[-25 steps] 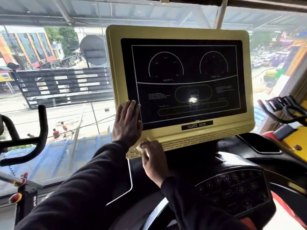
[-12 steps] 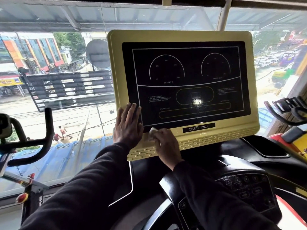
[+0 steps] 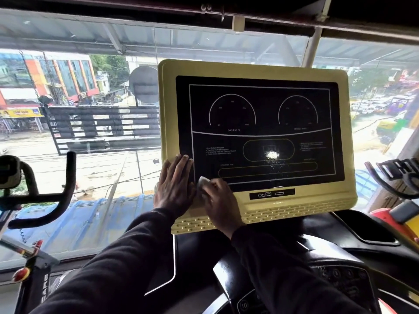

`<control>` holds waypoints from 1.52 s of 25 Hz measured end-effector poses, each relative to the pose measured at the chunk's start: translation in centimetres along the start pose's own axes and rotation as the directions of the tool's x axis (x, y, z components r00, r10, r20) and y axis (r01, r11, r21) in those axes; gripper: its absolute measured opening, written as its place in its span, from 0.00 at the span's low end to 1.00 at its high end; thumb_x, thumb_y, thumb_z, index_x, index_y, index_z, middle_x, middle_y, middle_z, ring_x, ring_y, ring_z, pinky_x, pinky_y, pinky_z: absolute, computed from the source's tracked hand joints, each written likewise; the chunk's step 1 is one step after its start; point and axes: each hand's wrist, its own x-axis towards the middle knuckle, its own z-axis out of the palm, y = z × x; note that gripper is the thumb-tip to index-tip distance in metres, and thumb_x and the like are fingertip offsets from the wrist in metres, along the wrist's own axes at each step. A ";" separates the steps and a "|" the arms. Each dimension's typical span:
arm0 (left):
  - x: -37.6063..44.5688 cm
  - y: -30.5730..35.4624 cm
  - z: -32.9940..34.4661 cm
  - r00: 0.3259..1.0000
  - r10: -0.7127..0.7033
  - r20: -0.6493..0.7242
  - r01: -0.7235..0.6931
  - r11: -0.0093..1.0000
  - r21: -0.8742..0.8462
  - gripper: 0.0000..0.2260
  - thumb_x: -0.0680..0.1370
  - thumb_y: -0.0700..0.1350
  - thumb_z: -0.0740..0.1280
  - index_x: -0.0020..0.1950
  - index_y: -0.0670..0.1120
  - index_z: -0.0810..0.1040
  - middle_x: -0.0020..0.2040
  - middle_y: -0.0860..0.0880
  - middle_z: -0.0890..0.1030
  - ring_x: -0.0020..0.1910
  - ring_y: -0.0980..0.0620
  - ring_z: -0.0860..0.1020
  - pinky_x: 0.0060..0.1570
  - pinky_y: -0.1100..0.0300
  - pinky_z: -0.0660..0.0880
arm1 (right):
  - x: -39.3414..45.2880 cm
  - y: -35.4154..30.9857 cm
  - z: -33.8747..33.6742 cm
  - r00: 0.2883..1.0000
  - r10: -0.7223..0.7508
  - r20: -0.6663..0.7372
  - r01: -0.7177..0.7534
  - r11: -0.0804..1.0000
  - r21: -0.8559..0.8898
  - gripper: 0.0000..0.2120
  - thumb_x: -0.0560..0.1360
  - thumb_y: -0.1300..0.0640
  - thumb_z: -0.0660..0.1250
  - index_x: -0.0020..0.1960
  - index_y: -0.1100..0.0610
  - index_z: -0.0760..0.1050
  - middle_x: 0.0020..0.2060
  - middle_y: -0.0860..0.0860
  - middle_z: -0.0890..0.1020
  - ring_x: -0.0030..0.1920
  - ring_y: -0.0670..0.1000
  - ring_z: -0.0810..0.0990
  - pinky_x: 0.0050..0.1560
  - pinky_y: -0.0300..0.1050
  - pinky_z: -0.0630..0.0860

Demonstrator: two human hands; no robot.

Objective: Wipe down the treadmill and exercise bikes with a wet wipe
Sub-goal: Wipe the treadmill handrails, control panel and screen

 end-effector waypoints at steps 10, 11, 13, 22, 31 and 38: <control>1.9 0.3 -1.6 0.997 0.027 -0.067 -0.029 0.999 -0.033 0.22 0.77 0.49 0.58 0.66 0.40 0.74 0.62 0.43 0.73 0.63 0.41 0.72 0.66 0.47 0.63 | 3.9 0.9 -1.5 0.995 -0.082 0.058 0.079 0.996 0.040 0.08 0.76 0.62 0.65 0.51 0.53 0.79 0.45 0.49 0.74 0.44 0.48 0.74 0.44 0.41 0.74; 3.4 0.2 -2.0 0.996 0.030 -0.080 -0.033 0.999 -0.037 0.21 0.76 0.48 0.59 0.65 0.41 0.75 0.61 0.43 0.73 0.61 0.40 0.73 0.65 0.47 0.64 | 4.9 1.2 -1.7 1.000 0.016 -0.019 -0.015 0.998 0.059 0.07 0.77 0.62 0.64 0.50 0.53 0.79 0.45 0.48 0.73 0.43 0.47 0.74 0.43 0.40 0.75; 6.3 -0.4 -2.4 0.996 -0.001 -0.085 0.000 1.000 -0.012 0.23 0.76 0.49 0.57 0.68 0.40 0.73 0.65 0.40 0.71 0.67 0.38 0.69 0.72 0.44 0.60 | 6.3 0.3 -1.6 0.974 0.198 -0.108 -0.188 0.978 0.096 0.08 0.79 0.61 0.62 0.53 0.54 0.79 0.47 0.48 0.73 0.43 0.44 0.74 0.42 0.38 0.75; 7.7 -1.3 -1.5 0.997 0.017 -0.082 -0.014 0.999 0.035 0.26 0.79 0.49 0.53 0.75 0.39 0.67 0.75 0.38 0.66 0.75 0.39 0.62 0.76 0.45 0.49 | 10.1 1.0 -1.3 0.962 0.168 -0.215 -0.148 0.983 0.105 0.11 0.75 0.65 0.67 0.56 0.58 0.78 0.45 0.51 0.74 0.42 0.43 0.71 0.40 0.24 0.62; 7.5 -1.1 -1.7 0.995 -0.013 -0.099 0.016 1.000 0.023 0.25 0.79 0.49 0.53 0.73 0.38 0.69 0.74 0.39 0.68 0.74 0.40 0.64 0.75 0.43 0.54 | 12.5 1.2 -2.1 0.990 -0.033 -0.138 0.042 0.997 0.061 0.14 0.75 0.66 0.66 0.58 0.56 0.77 0.46 0.52 0.75 0.42 0.48 0.75 0.40 0.38 0.74; 7.5 -1.2 -1.5 0.996 -0.012 -0.090 0.016 0.999 0.042 0.26 0.79 0.49 0.54 0.74 0.39 0.67 0.74 0.40 0.67 0.74 0.40 0.64 0.76 0.43 0.54 | 14.6 1.7 -3.3 0.979 0.078 -0.190 -0.065 0.995 0.078 0.11 0.75 0.67 0.67 0.55 0.57 0.78 0.46 0.53 0.75 0.42 0.47 0.74 0.39 0.44 0.78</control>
